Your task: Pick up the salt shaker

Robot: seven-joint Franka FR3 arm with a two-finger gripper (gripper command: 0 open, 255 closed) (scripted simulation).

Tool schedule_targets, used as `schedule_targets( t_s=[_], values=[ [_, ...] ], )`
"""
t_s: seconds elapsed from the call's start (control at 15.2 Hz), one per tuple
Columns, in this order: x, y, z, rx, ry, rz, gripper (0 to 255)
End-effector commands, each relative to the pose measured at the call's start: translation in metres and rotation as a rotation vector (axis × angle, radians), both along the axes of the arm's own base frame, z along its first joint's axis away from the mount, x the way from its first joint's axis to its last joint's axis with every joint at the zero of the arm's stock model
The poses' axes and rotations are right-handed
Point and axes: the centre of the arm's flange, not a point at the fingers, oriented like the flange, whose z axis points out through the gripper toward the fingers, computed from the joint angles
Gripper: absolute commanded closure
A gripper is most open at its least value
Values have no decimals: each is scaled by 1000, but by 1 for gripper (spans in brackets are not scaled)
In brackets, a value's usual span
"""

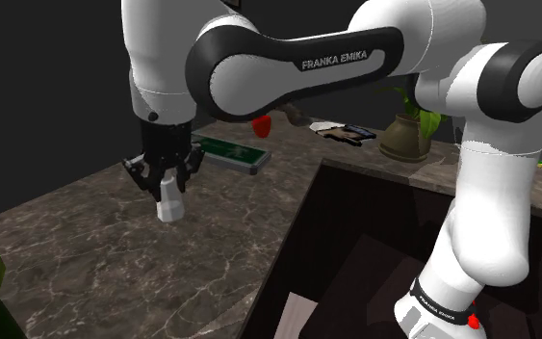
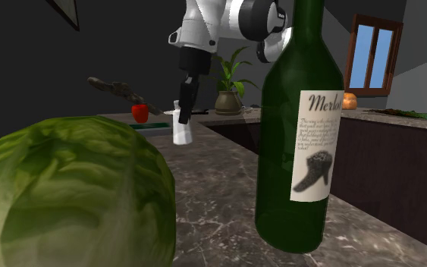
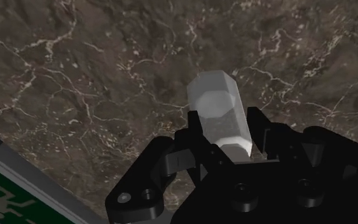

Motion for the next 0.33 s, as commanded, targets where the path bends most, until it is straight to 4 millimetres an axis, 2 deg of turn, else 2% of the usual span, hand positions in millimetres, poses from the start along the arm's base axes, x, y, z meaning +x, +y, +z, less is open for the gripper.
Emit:
schedule_targets(
  t_s=[0.0, 0.13, 0.26],
  values=[
    [0, 0, 12, 0, 0, 0, 255],
    [0, 0, 23, 0, 0, 0, 255],
    [0, 0, 23, 0, 0, 0, 255]
  ],
)
